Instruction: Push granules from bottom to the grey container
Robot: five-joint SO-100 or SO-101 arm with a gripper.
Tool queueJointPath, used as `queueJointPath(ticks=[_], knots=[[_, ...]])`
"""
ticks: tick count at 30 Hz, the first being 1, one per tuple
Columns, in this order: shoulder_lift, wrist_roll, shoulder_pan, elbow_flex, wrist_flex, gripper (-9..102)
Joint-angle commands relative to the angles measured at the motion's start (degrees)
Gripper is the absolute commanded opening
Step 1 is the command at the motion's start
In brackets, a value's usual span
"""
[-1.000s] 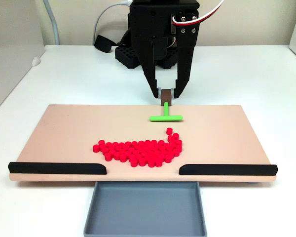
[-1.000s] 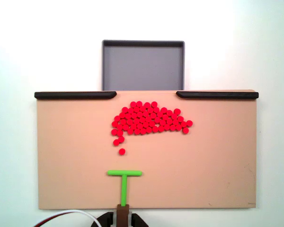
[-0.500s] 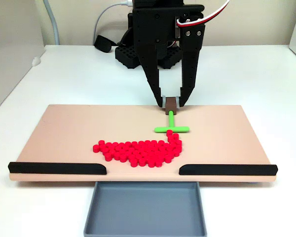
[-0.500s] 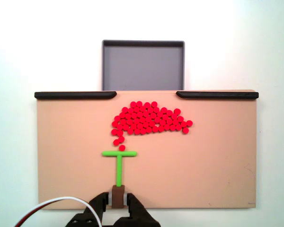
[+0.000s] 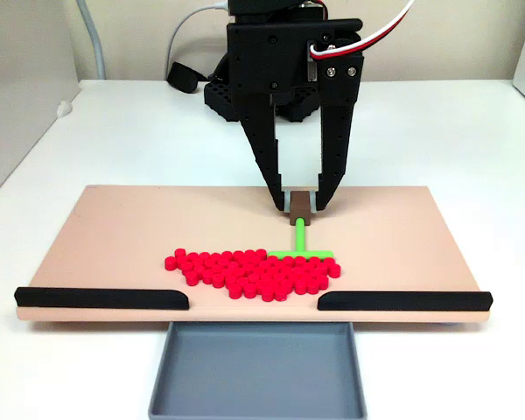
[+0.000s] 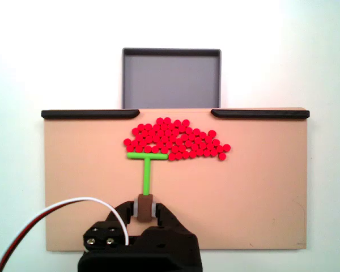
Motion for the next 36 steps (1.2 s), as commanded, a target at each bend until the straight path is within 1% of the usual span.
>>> queueJointPath(ticks=[1,12,15,29,32,36], knots=[[-4.9,0.3,0.8,-0.6,0.1,0],[-2.6,0.3,1.0,-2.7,1.1,0],[-1.3,0.1,0.5,-5.0,2.8,0],[4.6,-5.0,-0.3,-19.2,16.3,0],[7.4,-6.2,-0.1,-20.2,19.5,0],[11.8,-8.5,1.0,-19.8,26.0,0]])
